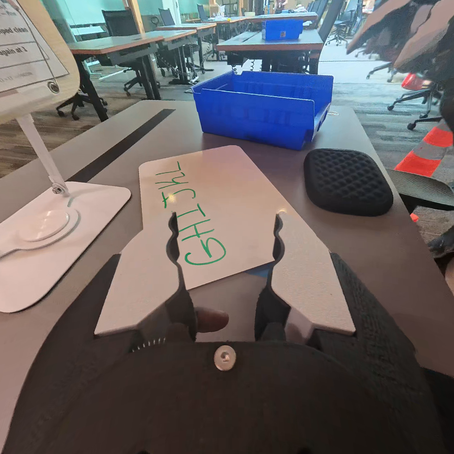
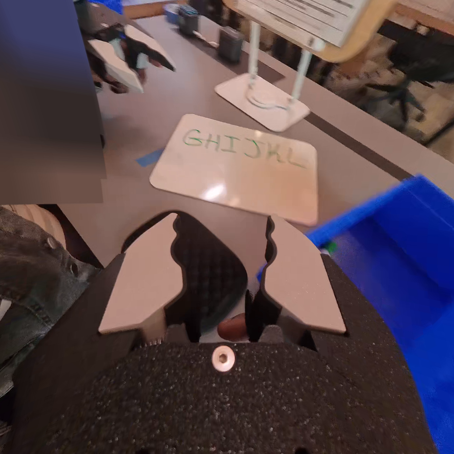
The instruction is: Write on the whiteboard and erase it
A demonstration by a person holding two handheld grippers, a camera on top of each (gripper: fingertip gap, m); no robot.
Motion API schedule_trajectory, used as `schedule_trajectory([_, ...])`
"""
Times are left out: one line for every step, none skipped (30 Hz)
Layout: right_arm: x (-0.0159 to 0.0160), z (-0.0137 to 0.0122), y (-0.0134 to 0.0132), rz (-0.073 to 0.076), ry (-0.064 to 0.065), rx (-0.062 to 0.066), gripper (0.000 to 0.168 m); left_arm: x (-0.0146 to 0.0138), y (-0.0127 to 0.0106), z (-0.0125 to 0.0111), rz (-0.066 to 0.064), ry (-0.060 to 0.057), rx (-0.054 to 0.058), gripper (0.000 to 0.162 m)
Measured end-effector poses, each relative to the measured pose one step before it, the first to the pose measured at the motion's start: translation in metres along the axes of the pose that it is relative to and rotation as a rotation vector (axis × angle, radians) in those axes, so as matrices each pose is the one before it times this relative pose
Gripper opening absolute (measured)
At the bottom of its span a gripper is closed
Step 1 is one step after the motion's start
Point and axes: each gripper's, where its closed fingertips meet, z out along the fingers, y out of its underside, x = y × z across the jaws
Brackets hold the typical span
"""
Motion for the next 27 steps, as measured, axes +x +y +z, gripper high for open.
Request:
schedule_trajectory([0.00488, -0.01444, 0.01252, 0.0229, 0.0404, -0.0281, 0.068, 0.00080, -0.00075, -0.00011, -0.0149, -0.0018, -0.0005, 0.074])
schedule_trajectory([0.00262, -0.01016, 0.01248, 0.0114, 0.0273, -0.0299, 0.071, 0.00196, -0.00129, -0.00083, -0.0136, -0.0008, -0.0006, 0.074])
schedule_trajectory([0.00009, -0.00628, 0.01032, 0.0032, 0.0133, -0.0179, 0.073, 0.00299, -0.00168, -0.00177, -0.0122, 0.0006, -0.0023, 0.075])
schedule_trajectory([-0.00227, -0.00332, 0.00772, 0.0017, -0.0026, -0.0069, 0.074, 0.00324, -0.00171, -0.00295, -0.0140, -0.0042, -0.0035, 0.077])
schedule_trajectory([-0.00340, -0.00113, 0.00542, -0.0019, -0.0136, -0.0030, 0.073, 0.00302, -0.00198, -0.00426, -0.0154, -0.0112, -0.0038, 0.079])
schedule_trajectory([-0.00186, 0.00027, 0.00270, -0.0091, -0.0095, -0.0019, 0.073, 0.00324, -0.00247, -0.00613, -0.0148, -0.0154, 0.0013, 0.079])
schedule_trajectory([0.00070, 0.00169, -0.00042, -0.0047, 0.0032, 0.0074, 0.073, 0.00455, -0.00323, -0.00794, -0.0106, -0.0113, 0.0088, 0.079])
schedule_trajectory([-0.00107, 0.00316, -0.00214, -0.0019, -0.0119, 0.0143, 0.072, 0.00482, -0.00353, -0.00964, -0.0114, -0.0122, 0.0127, 0.079])
schedule_trajectory([-0.00367, 0.00446, -0.00251, -0.0050, -0.0300, 0.0152, 0.072, 0.00476, -0.00338, -0.01168, -0.0118, -0.0129, 0.0071, 0.079])
schedule_trajectory([-0.00316, 0.00561, -0.00221, -0.0104, -0.0265, 0.0120, 0.071, 0.00469, -0.00287, -0.01383, -0.0055, -0.0133, 0.0008, 0.079])
schedule_trajectory([-0.00161, 0.00645, -0.00139, -0.0124, -0.0171, 0.0058, 0.071, 0.00398, -0.00210, -0.01629, 0.0032, -0.0158, -0.0087, 0.079])
schedule_trajectory([-0.00104, 0.00700, -0.00087, -0.0112, -0.0158, 0.0010, 0.071, 0.00140, -0.00105, -0.01889, 0.0118, -0.0283, -0.0202, 0.078])
schedule_trajectory([-0.00120, 0.00748, -0.00130, -0.0086, -0.0190, 0.0030, 0.071, -0.00213, -0.00046, -0.02172, 0.0159, -0.0452, -0.0256, 0.077])
schedule_trajectory([-0.00131, 0.00748, -0.00219, -0.0062, -0.0210, 0.0082, 0.072, -0.00449, 0.00164, -0.02407, 0.0222, -0.0499, -0.0399, 0.076])
schedule_trajectory([-0.00162, 0.00750, -0.00233, -0.0048, -0.0231, 0.0102, 0.071, -0.00834, 0.00484, -0.02596, 0.0251, -0.0637, -0.0582, 0.075])
schedule_trajectory([-0.00179, 0.00733, -0.00199, -0.0040, -0.0243, 0.0067, 0.071, -0.01393, 0.00847, -0.02715, 0.0218, -0.0873, -0.0704, 0.074])
schedule_trajectory([-0.00184, 0.00691, -0.00149, -0.0069, -0.0216, 0.0023, 0.071, -0.01853, 0.01259, -0.02652, 0.0110, -0.0959, -0.0802, 0.074])
schedule_trajectory([-0.00186, 0.00630, -0.00129, -0.0121, -0.0186, 0.0007, 0.071, -0.02080, 0.01732, -0.02361, 0.0054, -0.0873, -0.0906, 0.074])
schedule_trajectory([-0.00201, 0.00563, -0.00146, -0.0142, -0.0171, 0.0012, 0.071, -0.02266, 0.02037, -0.01882, -0.0010, -0.0833, -0.0886, 0.073])
schedule_trajectory([-0.00195, 0.00476, -0.00178, -0.0117, -0.0170, 0.0028, 0.071, -0.01766, 0.02073, -0.01194, -0.0084, -0.0412, -0.0734, 0.072])
schedule_trajectory([-0.00195, 0.00388, -0.00176, -0.0083, -0.0173, 0.0021, 0.071, -0.00828, 0.02070, -0.00532, -0.0246, 0.0198, -0.0692, 0.071])
schedule_trajectory([-0.00159, 0.00306, -0.00149, -0.0061, -0.0136, -0.0007, 0.070, -0.00380, 0.01994, -0.00003, -0.0392, 0.0414, -0.0732, 0.072])
schedule_trajectory([-0.00094, 0.00220, -0.00113, -0.0064, -0.0080, -0.0033, 0.070, -0.00254, 0.01562, 0.00481, -0.0367, 0.0316, -0.0607, 0.071])
schedule_trajectory([-0.00070, 0.00139, -0.00120, -0.0087, -0.0049, -0.0030, 0.070, 0.00079, 0.01119, 0.00850, -0.0144, 0.0290, -0.0498, 0.071])
schedule_trajectory([-0.00075, 0.00081, -0.00163, -0.0094, -0.0045, 0.0003, 0.069, 0.00417, 0.00683, 0.01038, 0.0160, 0.0279, -0.0410, 0.071])
schedule_trajectory([-0.00043, 0.00052, -0.00227, -0.0072, -0.0036, 0.0032, 0.068, 0.00416, 0.00256, 0.01146, 0.0381, 0.0143, -0.0289, 0.070])
schedule_trajectory([-0.00030, 0.00023, -0.00263, -0.0054, -0.0028, 0.0041, 0.068, 0.00195, -0.00047, 0.01192, 0.0408, 0.0001, -0.0205, 0.068])
